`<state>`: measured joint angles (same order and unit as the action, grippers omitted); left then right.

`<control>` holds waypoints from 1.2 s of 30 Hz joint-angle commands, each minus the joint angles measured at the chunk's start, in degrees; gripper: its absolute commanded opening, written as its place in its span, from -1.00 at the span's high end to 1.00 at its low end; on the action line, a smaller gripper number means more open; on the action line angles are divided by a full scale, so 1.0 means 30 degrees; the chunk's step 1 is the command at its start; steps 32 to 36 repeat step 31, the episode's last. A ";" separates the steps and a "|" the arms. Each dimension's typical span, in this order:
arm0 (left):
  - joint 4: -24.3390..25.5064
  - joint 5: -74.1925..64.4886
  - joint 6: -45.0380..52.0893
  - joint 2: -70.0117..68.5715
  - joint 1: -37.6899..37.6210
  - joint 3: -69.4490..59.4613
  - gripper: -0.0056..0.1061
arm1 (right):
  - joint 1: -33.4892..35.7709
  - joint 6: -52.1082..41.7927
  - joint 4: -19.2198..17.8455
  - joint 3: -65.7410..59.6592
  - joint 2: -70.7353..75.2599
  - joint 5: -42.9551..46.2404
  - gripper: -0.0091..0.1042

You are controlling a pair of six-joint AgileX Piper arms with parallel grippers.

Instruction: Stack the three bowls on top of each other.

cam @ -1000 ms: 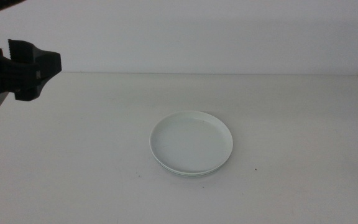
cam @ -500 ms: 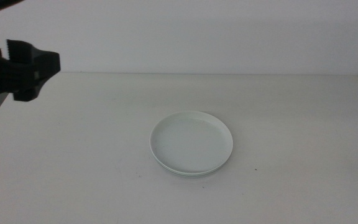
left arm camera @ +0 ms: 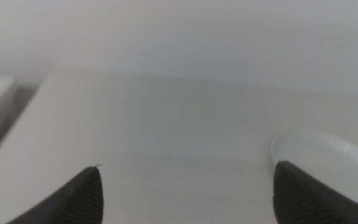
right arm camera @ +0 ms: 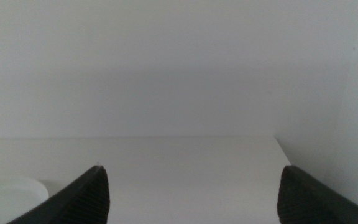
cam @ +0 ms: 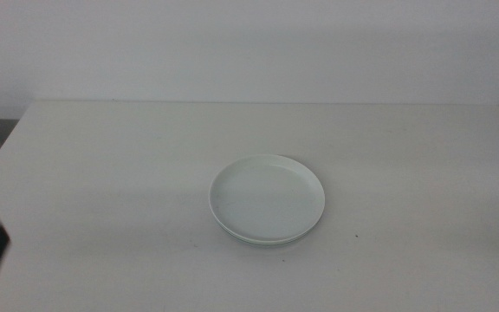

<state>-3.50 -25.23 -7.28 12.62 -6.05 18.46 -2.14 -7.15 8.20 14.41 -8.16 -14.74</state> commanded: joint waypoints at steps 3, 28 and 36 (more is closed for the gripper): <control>-0.1420 0.0626 -0.0043 -0.2681 0.0726 -0.2953 -0.78 | -0.0083 -0.0057 -0.0685 -0.1847 0.2004 0.0359 -0.74; 0.1307 0.2657 -0.0080 -0.4205 0.0756 -0.6154 -0.78 | -0.0083 -0.0057 -0.0987 -0.4803 0.2721 0.0914 -0.74; 0.1319 0.2623 -0.0008 -0.4205 0.0756 -0.6154 -0.78 | -0.0083 -0.0057 -0.0987 -0.4803 0.2721 0.0914 -0.74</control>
